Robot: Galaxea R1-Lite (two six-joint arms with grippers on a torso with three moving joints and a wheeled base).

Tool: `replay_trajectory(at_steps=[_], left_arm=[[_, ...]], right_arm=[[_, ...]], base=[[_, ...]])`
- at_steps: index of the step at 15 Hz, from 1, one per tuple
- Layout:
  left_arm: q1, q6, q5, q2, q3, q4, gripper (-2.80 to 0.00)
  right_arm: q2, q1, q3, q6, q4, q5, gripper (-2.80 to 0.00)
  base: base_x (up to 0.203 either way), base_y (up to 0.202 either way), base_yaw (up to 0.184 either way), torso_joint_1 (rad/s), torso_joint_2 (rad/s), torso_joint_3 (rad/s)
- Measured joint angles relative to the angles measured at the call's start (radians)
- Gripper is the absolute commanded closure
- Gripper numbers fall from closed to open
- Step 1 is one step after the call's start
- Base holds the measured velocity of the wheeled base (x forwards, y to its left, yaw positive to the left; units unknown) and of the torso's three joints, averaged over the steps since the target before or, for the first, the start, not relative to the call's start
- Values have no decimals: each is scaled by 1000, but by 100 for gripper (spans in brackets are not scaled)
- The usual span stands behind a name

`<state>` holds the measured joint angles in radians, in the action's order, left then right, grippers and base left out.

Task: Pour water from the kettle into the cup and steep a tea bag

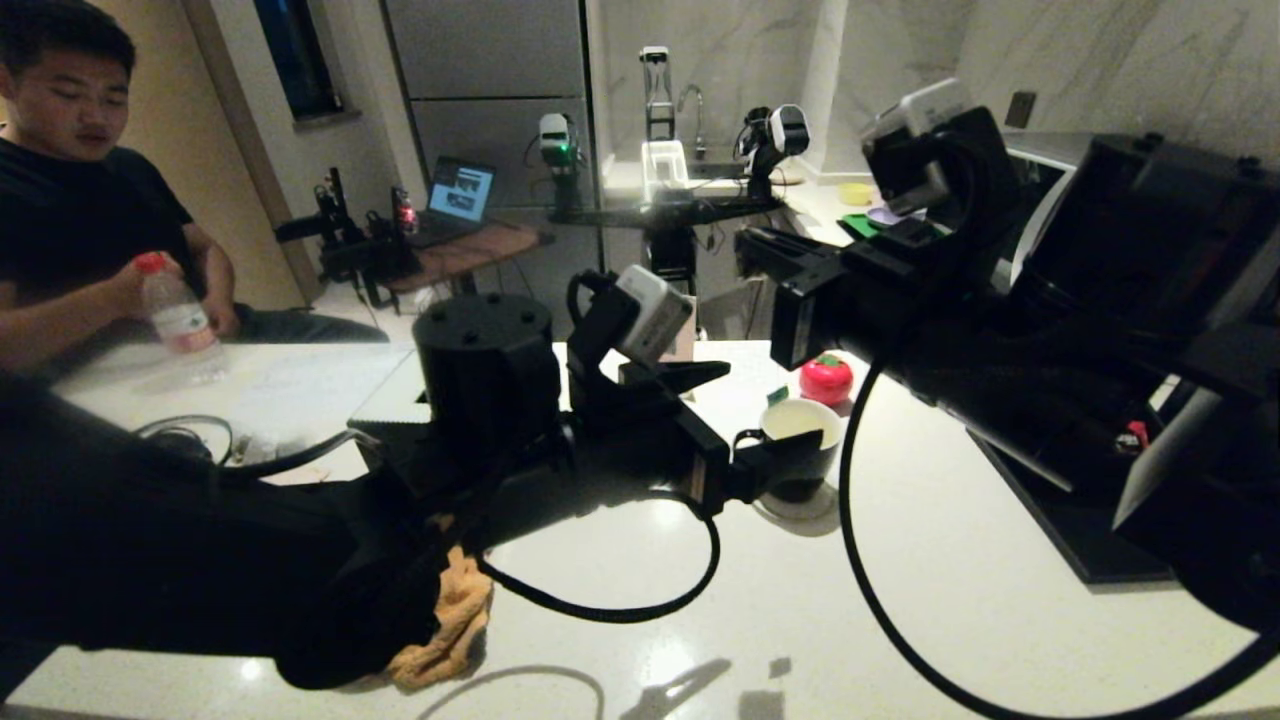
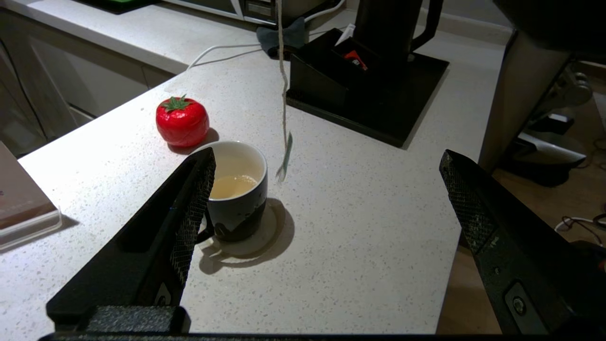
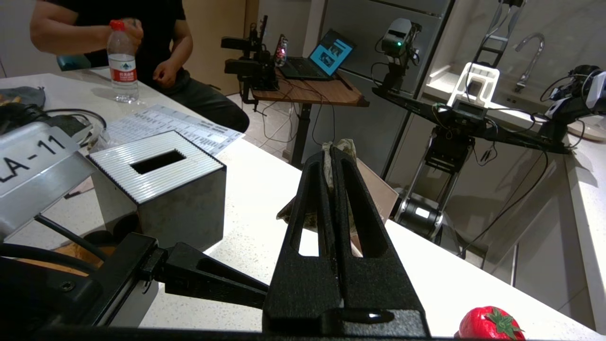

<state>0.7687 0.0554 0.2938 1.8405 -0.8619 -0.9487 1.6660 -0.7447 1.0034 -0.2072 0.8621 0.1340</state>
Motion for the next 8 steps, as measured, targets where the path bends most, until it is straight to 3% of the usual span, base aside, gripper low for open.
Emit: replay_trajectory(at_steps=[8], left_arm=[[0,0,1,2,0,-1,-280]], right_arm=[[1,-14,0,0,1,0,0]], base=[[0,0,0,0,0,0]])
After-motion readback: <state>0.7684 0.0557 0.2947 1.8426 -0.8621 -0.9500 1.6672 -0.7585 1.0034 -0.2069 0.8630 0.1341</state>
